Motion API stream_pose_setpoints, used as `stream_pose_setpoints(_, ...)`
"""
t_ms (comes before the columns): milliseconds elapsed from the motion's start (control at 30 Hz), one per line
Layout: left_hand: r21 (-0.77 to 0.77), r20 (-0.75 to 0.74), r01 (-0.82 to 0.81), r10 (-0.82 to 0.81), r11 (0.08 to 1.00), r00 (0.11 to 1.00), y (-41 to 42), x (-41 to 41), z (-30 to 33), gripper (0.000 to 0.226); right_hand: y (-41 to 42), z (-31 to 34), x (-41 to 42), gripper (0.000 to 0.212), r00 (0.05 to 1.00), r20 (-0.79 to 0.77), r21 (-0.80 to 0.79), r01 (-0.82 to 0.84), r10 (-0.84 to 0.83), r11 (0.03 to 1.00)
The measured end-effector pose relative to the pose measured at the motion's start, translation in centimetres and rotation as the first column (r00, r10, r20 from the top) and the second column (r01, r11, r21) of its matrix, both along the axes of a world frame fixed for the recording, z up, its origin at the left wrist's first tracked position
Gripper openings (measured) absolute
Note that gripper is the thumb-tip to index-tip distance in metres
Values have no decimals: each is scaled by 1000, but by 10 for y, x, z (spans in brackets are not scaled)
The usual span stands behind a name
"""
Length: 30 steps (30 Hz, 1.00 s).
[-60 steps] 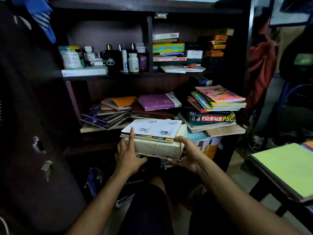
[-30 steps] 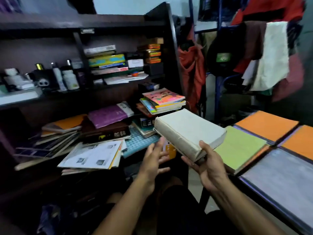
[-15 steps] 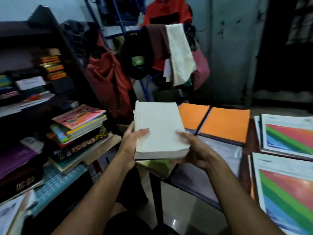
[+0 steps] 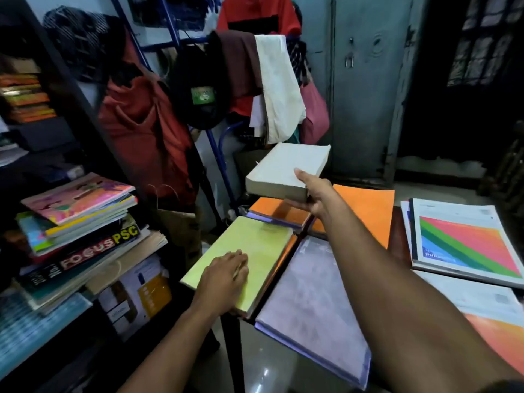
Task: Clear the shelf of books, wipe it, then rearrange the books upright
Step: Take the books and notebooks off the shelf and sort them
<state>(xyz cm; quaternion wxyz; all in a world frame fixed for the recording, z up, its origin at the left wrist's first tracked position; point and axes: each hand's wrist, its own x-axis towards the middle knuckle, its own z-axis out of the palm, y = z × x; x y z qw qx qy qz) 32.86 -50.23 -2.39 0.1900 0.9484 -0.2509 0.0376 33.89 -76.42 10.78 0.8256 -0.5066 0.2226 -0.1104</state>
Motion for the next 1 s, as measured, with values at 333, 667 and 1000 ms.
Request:
stream_pose_setpoints(333,18,-146,48,-45,999,988,2,-9,23,46,56,-39,-25,37,991,-96,-554,23,-92,832)
stream_pose_setpoints(667,-409,80,-400,469,820,880,200,-44,93,11,308,-27,-34,23,749,23,-653,-491,663,577)
stream_pose_setpoints(1000,-269,102,-601,643,752,759,352,-77,66,33,415,-41,-38,40,667,-143,-750,-555,732,360)
